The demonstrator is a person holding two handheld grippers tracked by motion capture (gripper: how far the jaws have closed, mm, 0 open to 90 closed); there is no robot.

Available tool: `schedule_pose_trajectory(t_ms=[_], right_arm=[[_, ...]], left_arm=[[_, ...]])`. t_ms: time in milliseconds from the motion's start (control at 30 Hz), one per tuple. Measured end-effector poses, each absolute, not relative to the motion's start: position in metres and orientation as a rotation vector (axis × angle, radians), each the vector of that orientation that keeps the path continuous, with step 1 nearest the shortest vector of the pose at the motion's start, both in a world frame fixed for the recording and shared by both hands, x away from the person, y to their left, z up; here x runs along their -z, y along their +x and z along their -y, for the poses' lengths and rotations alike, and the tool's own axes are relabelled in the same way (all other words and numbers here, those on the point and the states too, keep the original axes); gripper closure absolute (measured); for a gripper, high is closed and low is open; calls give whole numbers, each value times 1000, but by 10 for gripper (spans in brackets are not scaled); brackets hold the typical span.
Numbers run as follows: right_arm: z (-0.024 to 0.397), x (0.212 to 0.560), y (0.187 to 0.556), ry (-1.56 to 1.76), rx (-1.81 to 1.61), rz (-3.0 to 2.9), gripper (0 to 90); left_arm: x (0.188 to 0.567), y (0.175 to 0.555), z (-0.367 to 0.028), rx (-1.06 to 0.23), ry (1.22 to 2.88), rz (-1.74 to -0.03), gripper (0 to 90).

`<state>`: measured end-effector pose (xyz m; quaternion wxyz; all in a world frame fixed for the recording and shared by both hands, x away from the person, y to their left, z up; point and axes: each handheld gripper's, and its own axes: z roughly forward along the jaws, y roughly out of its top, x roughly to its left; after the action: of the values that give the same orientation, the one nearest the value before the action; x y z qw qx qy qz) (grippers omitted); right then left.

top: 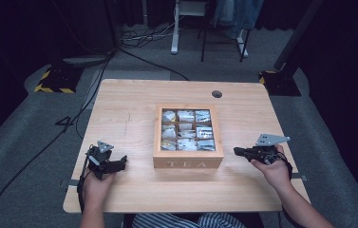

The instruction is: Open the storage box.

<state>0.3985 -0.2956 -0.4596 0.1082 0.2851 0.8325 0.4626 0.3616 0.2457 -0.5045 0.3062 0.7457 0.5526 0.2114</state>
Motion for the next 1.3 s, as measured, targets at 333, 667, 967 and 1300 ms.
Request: schedule_pose_trajectory(t_ms=[333, 667, 967, 1300], right_arm=[[265, 452, 389, 714, -1420, -2552, 900], [264, 453, 384, 675, -1415, -2630, 900], [263, 452, 384, 702, -1441, -2632, 900], [259, 445, 385, 722, -1429, -2634, 900]], left_arm=[[504, 362, -246, -559, 1973, -1464, 148], [504, 362, -246, -559, 1973, -1464, 148], [504, 362, -246, -558, 1973, -1467, 149], [504, 362, -246, -558, 1973, -1467, 149]])
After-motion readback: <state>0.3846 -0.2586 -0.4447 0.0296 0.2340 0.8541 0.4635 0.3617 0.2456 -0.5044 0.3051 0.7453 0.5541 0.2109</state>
